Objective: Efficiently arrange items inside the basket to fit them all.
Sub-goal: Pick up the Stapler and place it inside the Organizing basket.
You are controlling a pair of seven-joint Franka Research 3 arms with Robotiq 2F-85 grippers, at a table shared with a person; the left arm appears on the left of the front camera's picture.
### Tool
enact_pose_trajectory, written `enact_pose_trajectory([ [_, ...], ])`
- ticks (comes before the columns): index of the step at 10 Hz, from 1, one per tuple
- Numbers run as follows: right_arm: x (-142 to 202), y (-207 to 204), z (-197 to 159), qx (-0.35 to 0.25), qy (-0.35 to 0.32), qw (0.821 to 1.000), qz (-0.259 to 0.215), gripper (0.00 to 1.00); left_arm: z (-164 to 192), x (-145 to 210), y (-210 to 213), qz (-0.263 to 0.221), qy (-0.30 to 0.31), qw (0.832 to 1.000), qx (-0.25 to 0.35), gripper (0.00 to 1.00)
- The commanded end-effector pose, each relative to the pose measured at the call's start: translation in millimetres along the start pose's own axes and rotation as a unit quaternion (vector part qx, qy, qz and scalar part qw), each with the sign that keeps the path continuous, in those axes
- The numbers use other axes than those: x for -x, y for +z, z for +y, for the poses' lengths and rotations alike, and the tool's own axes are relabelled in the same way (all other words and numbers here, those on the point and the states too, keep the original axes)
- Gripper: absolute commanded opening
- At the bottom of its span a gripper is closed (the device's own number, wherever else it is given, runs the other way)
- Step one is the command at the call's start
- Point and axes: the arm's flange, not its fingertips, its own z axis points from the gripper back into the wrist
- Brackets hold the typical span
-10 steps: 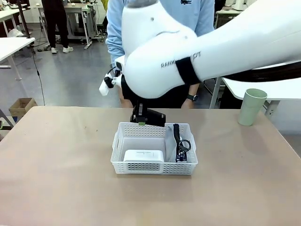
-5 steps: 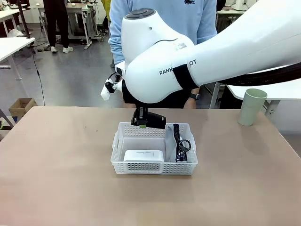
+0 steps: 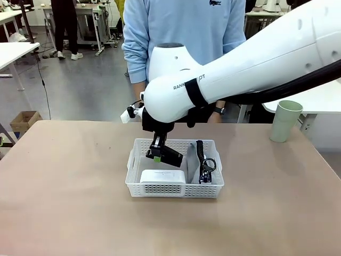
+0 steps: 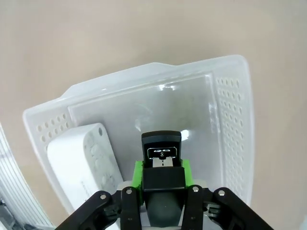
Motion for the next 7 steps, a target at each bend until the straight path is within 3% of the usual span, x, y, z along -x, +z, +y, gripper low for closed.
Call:
enact_pose_trajectory([
  [1,-4.7,-2.0,-4.8,-0.001,-0.045,0.999,0.003,0.37,-3.4,1.4,2.7,0.003,0.003,1.0,0.005,1.0],
  [7,-1.6,-16.0,-5.2,-0.007,-0.033,0.999,0.017,0.37,-3.4,1.4,2.7,0.003,0.003,1.0,0.005,1.0],
])
